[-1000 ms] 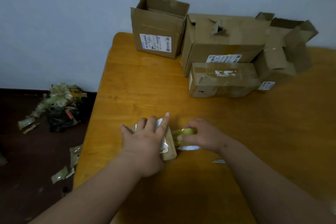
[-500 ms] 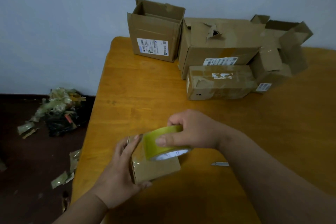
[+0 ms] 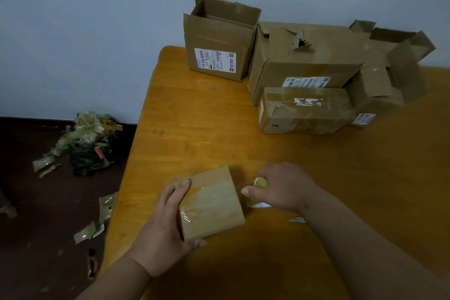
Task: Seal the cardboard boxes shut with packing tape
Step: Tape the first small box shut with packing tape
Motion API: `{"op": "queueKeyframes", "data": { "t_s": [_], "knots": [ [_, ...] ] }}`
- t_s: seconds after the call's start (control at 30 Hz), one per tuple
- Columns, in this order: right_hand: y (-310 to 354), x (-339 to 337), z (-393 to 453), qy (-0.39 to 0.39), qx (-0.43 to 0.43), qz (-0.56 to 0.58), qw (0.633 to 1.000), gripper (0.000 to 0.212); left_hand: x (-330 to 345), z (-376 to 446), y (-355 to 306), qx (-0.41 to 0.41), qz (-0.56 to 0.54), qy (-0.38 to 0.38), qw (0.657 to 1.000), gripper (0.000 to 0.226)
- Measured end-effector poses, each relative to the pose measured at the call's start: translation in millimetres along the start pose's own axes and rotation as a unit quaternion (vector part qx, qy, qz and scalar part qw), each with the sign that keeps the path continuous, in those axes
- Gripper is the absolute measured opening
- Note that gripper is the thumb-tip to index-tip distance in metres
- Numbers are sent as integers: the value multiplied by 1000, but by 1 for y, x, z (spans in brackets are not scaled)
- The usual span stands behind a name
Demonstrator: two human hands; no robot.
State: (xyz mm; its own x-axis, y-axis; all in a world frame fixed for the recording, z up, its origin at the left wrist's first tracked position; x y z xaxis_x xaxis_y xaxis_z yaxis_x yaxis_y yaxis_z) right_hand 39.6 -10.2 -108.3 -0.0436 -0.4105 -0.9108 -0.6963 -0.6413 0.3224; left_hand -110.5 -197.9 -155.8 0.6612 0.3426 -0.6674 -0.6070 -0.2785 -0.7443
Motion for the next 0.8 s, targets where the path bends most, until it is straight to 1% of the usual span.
{"op": "queueKeyframes", "data": {
  "t_s": [0.07,0.1,0.17,0.2,0.27,0.37,0.4,0.43,0.5,0.57,0.63,0.67,0.73,0.8],
  "knots": [
    [4,5,0,6,-10,-9,1000,44,-2,2,-8,-10,10,38,999,130],
    [7,8,1,10,-15,-14,1000,43,-5,5,-14,-21,38,63,997,127],
    [11,14,2,1,-24,-20,1000,39,-11,16,-32,-48,135,100,985,122],
    [13,17,3,-9,-25,-16,1000,37,-13,24,-44,-47,192,106,975,121],
    [15,21,3,-23,-24,-1,999,35,-8,37,-68,-12,285,122,951,121],
    [11,28,3,-5,-4,31,999,30,13,41,-81,32,347,194,917,115],
    [7,29,3,2,8,56,998,27,16,43,-83,37,352,199,914,110],
    [3,29,3,5,22,87,996,24,17,48,-86,40,349,189,917,104],
    [-4,30,6,7,41,138,990,20,18,61,-93,50,330,149,931,87],
    [-8,34,7,14,54,165,985,19,27,76,-100,61,291,128,946,65],
    [-9,36,8,18,77,210,975,22,39,89,-104,69,266,139,951,45],
    [-14,35,6,16,94,236,967,25,49,95,-107,80,276,159,945,38],
    [-20,36,1,28,115,275,954,34,61,102,-106,86,307,198,927,34],
    [-27,39,-6,51,137,300,943,40,65,104,-102,88,316,213,920,38]
  ]
}}
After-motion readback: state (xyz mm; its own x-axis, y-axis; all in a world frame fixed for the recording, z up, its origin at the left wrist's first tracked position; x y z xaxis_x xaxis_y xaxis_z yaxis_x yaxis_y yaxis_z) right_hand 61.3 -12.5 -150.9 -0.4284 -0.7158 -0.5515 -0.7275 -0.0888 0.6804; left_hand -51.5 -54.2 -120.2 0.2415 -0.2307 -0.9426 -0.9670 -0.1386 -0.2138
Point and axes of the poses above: each hand's wrist, its own z-axis towards the middle knuckle, its own x-axis out of the palm, y = z × x, the point moved 8 cm from there along z, towards the middle knuckle, and after that the axes turned 13 degrees about -y, right-handed, at the moved point
